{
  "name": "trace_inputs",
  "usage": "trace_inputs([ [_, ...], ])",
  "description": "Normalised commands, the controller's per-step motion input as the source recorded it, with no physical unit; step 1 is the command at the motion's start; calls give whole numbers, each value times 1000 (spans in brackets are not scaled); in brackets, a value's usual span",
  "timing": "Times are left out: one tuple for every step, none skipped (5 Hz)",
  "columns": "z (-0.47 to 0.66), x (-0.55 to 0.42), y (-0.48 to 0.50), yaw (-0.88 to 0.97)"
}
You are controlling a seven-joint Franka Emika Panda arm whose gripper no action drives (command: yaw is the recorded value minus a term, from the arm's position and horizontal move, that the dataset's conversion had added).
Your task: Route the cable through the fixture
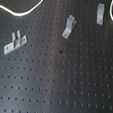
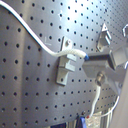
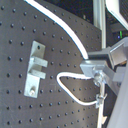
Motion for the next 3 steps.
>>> trace_inputs([
  [-1,-35,-41,0],
  [416,84,103,-543],
  [663,16,236,-586],
])
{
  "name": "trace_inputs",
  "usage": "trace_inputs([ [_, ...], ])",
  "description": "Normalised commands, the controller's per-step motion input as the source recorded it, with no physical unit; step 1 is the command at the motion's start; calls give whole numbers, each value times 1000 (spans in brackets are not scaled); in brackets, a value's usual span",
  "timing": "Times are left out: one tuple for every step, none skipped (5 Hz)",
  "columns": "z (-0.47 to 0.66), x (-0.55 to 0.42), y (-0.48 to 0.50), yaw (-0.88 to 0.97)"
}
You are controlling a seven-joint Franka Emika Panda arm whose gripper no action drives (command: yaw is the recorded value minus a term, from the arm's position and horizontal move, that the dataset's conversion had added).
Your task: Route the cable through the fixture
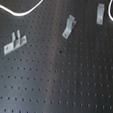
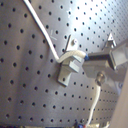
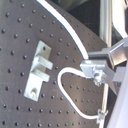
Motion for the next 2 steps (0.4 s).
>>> trace_inputs([
  [228,-35,135,-294],
  [40,-28,33,-140],
])
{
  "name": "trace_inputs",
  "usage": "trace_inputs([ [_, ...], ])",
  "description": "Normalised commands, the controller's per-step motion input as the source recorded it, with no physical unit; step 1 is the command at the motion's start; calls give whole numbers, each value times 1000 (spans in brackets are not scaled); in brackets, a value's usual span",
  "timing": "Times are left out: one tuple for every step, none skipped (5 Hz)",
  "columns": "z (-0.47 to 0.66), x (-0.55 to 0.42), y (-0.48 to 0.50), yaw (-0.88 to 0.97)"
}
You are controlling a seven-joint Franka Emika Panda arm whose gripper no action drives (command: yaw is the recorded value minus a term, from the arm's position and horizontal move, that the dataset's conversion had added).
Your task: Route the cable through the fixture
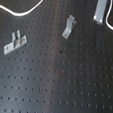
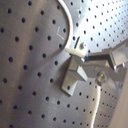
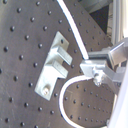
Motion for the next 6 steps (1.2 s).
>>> trace_inputs([
  [220,-336,-377,-77],
  [15,-400,-85,-17],
  [-80,-29,427,-17],
  [-4,-21,397,0],
  [-3,-140,57,0],
  [284,-77,34,-149],
])
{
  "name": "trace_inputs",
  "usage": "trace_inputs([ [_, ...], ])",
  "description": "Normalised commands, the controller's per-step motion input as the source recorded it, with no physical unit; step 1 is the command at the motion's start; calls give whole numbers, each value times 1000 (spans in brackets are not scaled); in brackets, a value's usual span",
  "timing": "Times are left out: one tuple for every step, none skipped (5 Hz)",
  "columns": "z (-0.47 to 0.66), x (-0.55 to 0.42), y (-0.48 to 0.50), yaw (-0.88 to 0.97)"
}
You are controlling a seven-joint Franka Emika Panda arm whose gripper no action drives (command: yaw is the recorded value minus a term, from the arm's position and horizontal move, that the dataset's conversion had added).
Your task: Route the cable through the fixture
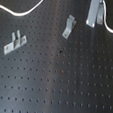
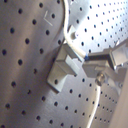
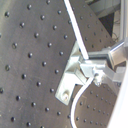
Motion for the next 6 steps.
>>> trace_inputs([
  [308,-184,-69,-254],
  [36,-144,130,-194],
  [215,-274,-92,-163],
  [199,-340,-134,-194],
  [153,-378,-38,-174],
  [225,-386,64,-140],
])
